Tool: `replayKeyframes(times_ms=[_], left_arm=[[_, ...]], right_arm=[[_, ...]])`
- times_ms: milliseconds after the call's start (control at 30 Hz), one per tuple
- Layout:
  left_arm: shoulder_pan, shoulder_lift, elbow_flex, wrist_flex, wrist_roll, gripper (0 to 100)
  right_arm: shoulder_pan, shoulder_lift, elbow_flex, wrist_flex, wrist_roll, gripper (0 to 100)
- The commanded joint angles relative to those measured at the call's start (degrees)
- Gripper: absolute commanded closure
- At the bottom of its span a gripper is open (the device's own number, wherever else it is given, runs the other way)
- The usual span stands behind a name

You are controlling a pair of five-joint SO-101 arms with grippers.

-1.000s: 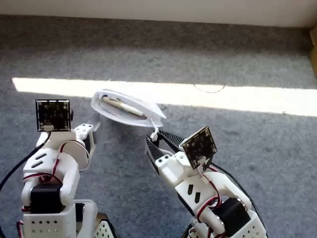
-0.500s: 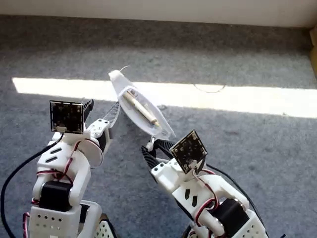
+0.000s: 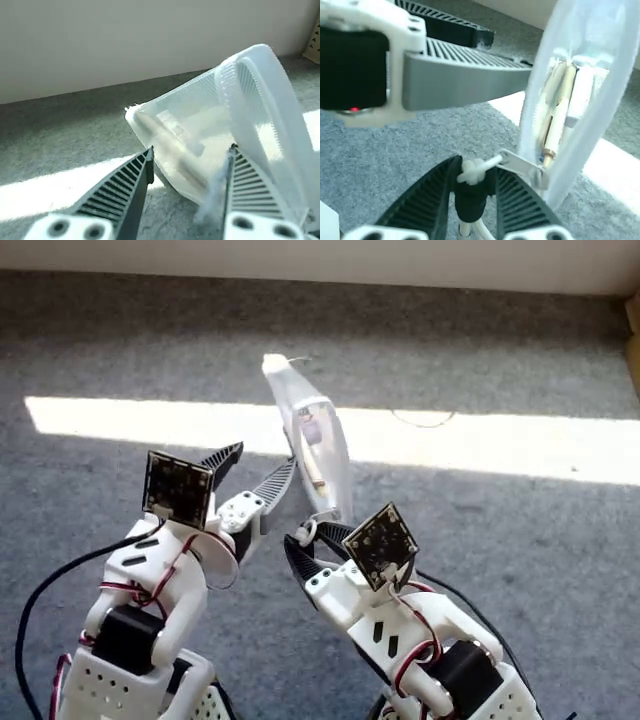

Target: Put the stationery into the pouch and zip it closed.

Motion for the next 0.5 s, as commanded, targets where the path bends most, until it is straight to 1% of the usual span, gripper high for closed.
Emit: replayKeyframes(times_ms=[0, 100, 200, 300, 467], left_arm=[[4.79, 0.31, -0.57, -4.48, -0.53, 78], [6.37, 0.31, 0.40, -7.65, -0.53, 80], [7.34, 0.31, 1.89, -9.49, -0.53, 80], [8.31, 0.31, 3.30, -9.76, -0.53, 80], [8.04, -0.13, 3.30, -9.58, -0.53, 80]], right_arm=[[-0.84, -0.75, -3.03, 0.13, 0.62, 99.4], [-0.84, -0.75, -3.03, -0.04, 0.62, 99.4], [-0.84, -0.75, -3.03, -0.13, 0.62, 99.4], [-0.84, -0.75, -3.03, -0.13, 0.62, 99.4], [-0.75, -0.75, -3.03, -0.22, 0.70, 99.3]])
